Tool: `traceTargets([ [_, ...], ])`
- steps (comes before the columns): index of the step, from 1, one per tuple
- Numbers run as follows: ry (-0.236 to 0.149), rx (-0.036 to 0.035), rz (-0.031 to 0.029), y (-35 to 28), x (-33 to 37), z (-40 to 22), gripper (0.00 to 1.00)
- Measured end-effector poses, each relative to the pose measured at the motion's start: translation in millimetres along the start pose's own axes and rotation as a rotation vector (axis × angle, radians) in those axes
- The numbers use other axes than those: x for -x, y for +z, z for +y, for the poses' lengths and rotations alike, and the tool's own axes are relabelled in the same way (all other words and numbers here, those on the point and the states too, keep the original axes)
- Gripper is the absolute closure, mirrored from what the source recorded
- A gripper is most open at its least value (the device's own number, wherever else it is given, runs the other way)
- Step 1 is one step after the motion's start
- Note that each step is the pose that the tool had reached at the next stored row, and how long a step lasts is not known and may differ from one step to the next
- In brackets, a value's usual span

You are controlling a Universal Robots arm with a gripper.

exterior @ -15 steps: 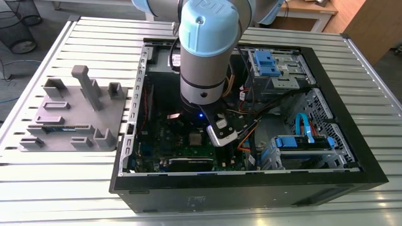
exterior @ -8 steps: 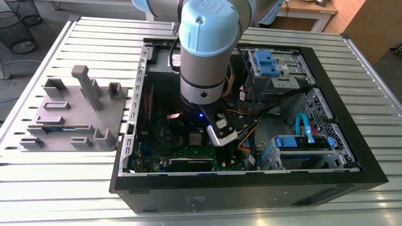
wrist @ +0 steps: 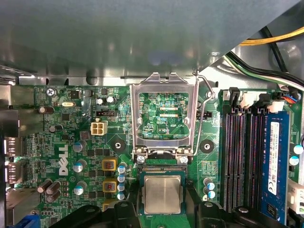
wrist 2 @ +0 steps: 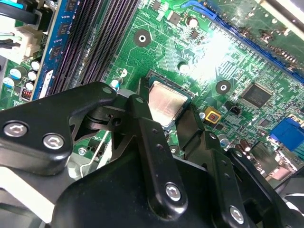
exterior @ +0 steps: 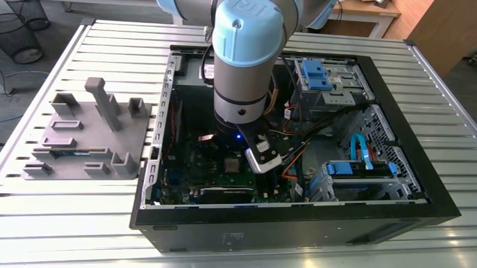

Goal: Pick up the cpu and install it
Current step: 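Place the cpu into insertion slot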

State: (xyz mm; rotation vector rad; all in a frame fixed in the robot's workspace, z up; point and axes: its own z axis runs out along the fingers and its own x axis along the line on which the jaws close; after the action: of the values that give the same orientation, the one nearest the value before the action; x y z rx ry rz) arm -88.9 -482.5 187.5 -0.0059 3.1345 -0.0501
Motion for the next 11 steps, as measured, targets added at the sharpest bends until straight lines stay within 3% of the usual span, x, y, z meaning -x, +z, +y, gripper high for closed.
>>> traceTargets([
  [11, 0.0, 0.0008, -0.0007, 0.3, 0.2, 0.2, 0.52],
])
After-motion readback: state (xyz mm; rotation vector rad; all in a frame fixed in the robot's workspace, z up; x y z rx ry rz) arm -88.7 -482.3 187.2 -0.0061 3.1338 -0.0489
